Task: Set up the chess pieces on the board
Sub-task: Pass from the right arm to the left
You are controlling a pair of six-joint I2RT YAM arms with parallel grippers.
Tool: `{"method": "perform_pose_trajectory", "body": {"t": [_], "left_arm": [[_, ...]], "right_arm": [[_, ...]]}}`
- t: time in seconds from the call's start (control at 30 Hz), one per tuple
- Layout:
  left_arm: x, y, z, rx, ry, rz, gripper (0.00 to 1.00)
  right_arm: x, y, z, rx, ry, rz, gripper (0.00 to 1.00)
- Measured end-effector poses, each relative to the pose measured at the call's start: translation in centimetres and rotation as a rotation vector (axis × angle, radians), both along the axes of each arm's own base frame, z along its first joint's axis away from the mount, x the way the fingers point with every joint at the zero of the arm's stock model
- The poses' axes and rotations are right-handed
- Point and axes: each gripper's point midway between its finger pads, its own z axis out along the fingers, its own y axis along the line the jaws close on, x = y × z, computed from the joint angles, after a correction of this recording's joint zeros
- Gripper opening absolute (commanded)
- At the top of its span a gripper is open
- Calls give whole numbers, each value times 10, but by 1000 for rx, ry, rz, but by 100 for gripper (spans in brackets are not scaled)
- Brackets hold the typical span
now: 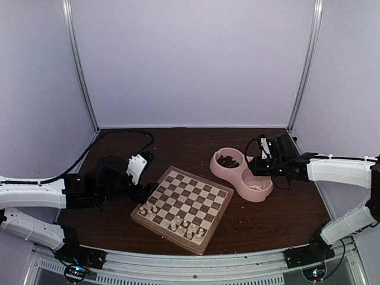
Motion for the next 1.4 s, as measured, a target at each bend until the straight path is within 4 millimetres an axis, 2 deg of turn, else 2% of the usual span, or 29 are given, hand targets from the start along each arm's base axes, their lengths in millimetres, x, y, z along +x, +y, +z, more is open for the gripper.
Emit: {"method": "perform_pose_trajectory", "body": {"t": [0.1,0.23,0.5,0.67,0.87,0.97,1.1,1.23,1.4], "left_arm": [[0,0,1,-2,-1,0,72],[0,0,2,-5,-2,0,72],[-4,-5,-2,-14,20,-26,72],[-6,-12,-16,3,66,-52,72],[-6,-17,-21,10,86,-63,71],[-6,-17,-20,8,84,-62,71],[-6,-17,-15,-3,77,-62,71],[-6,-16,-10,-13,67,-58,71],[-6,-15,-9,-16,63,-56,71]], "right_arm": [[-8,17,12,23,-41,66,23],[-21,51,26,83,-94,193,21],[-57,113,32,183,-143,456,21],[-78,151,18,155,-117,593,20],[-86,194,-15,69,-49,702,20],[-87,205,-32,12,-17,727,22],[-87,210,-51,-63,18,734,29],[-85,209,-61,-127,40,727,31],[-83,206,-64,-164,47,717,36]]}}
